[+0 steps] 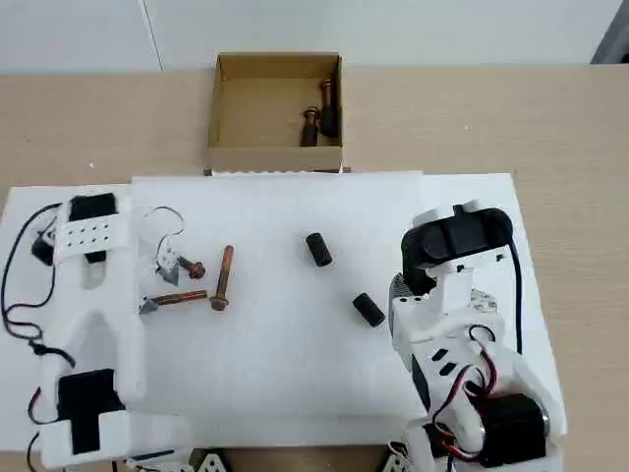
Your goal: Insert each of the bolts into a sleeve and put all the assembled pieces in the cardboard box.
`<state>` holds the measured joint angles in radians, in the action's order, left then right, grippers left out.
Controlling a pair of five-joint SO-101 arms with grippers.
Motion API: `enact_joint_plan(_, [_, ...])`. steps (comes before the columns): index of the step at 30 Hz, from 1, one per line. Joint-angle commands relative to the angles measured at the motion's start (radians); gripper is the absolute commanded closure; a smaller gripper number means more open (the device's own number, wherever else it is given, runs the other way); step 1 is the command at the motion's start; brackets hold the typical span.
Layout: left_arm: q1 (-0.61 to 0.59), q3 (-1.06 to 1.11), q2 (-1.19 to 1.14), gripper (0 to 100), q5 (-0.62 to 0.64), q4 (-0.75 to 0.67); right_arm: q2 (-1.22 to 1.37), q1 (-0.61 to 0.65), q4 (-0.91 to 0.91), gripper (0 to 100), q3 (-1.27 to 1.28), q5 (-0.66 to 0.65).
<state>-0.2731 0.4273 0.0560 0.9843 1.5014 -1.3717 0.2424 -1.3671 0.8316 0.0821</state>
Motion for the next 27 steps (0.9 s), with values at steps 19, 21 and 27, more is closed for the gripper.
enact_joint_plan(19, [-0.038,0.194,0.005,93,0.002,-0.275,-0.005,-0.004,0.015,99.6,-0.006,-0.009])
enact_joint_plan(21, [-0.038,0.189,0.006,99,0.002,-0.275,-0.005,-0.004,0.013,99.6,-0.006,-0.009])
enact_joint_plan(27, [-0.035,0.188,0.017,99,0.002,-0.272,-0.010,-0.004,0.013,99.6,-0.006,-0.009])
